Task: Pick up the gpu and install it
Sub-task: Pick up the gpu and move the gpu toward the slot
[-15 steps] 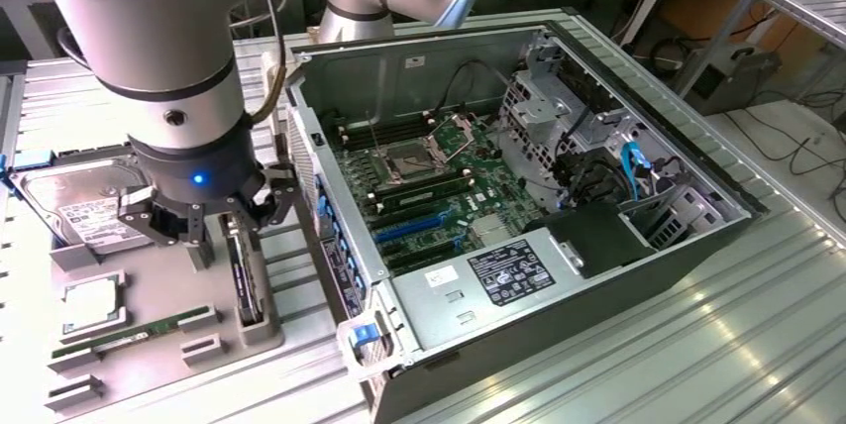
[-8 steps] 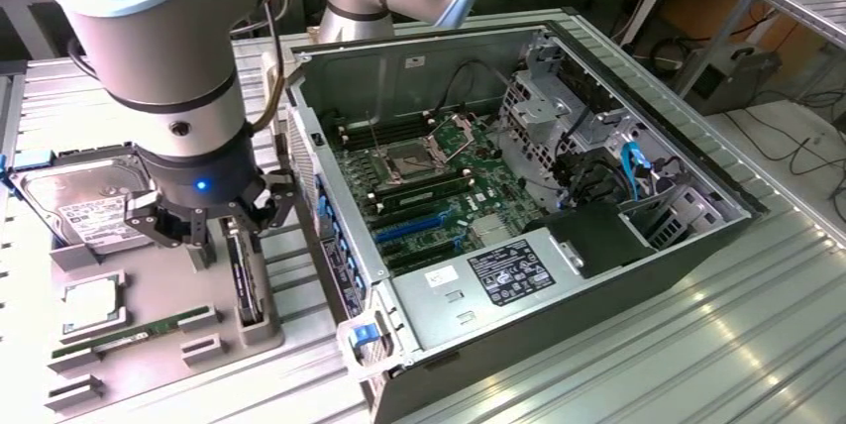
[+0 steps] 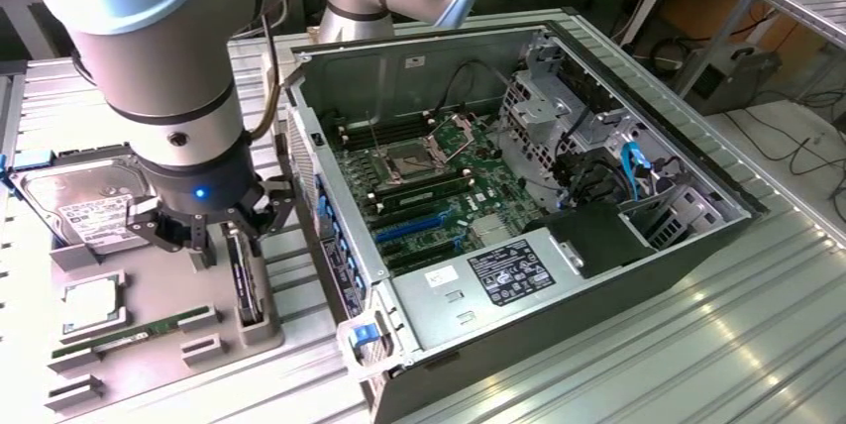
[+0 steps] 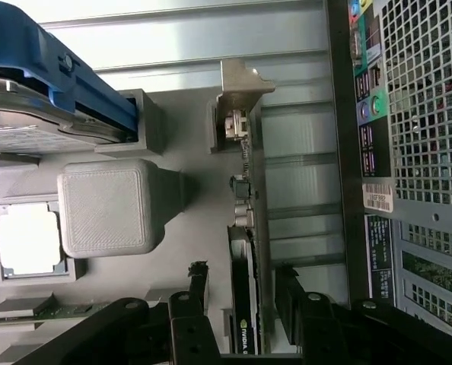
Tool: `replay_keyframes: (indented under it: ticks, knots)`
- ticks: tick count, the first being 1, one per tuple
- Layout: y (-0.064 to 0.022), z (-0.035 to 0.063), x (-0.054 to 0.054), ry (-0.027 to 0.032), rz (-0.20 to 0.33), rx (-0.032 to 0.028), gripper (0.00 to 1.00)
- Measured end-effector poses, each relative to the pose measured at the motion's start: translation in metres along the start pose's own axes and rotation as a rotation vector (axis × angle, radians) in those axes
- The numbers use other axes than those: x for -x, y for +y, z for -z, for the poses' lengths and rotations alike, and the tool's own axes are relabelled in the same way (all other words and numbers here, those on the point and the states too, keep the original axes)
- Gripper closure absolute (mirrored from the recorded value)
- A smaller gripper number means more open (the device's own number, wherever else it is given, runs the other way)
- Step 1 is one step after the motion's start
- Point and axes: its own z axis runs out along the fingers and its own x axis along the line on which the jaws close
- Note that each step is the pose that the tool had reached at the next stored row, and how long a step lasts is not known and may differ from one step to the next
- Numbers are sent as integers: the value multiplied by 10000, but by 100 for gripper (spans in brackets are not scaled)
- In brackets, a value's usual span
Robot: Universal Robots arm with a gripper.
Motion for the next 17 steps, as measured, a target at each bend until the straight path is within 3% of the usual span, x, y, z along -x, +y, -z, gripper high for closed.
replay_keyframes:
  ticks: [6,10,17]
  knots:
    - [-3,-51,-20,-53,-159,12,52]
    - [-5,-91,-20,-58,-185,61,52]
    - [-2,-96,-19,-54,-188,85,52]
